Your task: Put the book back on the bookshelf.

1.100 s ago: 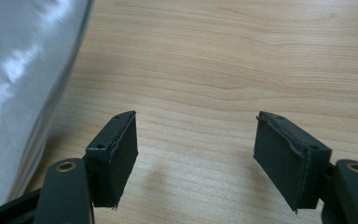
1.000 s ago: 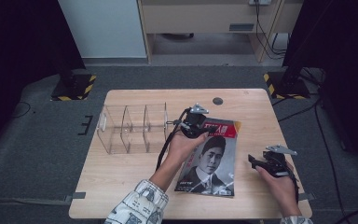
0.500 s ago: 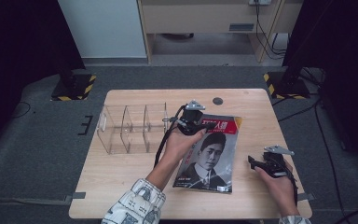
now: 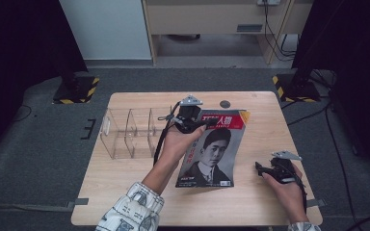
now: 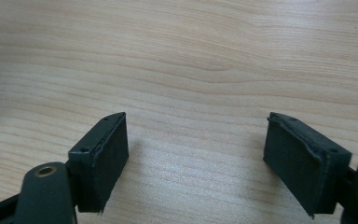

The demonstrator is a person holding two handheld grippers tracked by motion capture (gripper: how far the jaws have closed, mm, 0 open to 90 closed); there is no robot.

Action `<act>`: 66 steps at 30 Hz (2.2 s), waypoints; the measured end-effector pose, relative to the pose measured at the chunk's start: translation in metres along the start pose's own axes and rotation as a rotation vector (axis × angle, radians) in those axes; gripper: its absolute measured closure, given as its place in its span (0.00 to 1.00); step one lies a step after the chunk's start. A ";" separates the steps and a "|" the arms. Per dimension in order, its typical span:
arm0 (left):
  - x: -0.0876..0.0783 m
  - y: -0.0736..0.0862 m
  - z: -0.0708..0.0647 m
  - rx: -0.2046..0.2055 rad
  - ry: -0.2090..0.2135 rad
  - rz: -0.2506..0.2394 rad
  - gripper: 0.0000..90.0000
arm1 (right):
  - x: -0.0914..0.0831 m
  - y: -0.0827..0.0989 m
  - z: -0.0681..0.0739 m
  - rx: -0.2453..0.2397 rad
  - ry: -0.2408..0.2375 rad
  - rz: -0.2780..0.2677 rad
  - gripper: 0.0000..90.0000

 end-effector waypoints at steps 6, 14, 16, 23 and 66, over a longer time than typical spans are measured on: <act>-0.008 -0.006 -0.002 0.008 -0.010 -0.018 0.96 | 0.001 0.000 0.003 -0.018 0.009 0.002 0.20; -0.014 -0.018 -0.006 0.021 -0.016 -0.021 0.96 | 0.001 0.000 0.004 -0.023 0.005 -0.003 0.20; -0.016 -0.021 -0.009 0.026 -0.017 -0.025 0.96 | 0.001 0.000 0.004 -0.027 0.004 -0.004 0.20; -0.026 -0.027 -0.016 0.025 -0.018 -0.041 0.96 | 0.001 0.000 0.005 -0.016 0.003 -0.002 0.20; -0.075 -0.025 -0.032 0.037 -0.072 -0.038 0.96 | 0.000 0.000 0.008 -0.061 -0.041 -0.011 0.21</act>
Point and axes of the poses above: each handheld gripper's, and its own axes: x roughly forward along the jaws, y roughly out of its underside, z roughly to its left, the point moved 4 cm from there along x, roughly forward along the jaws, and after that the axes turned 14 degrees about y, right-handed, at the moved point
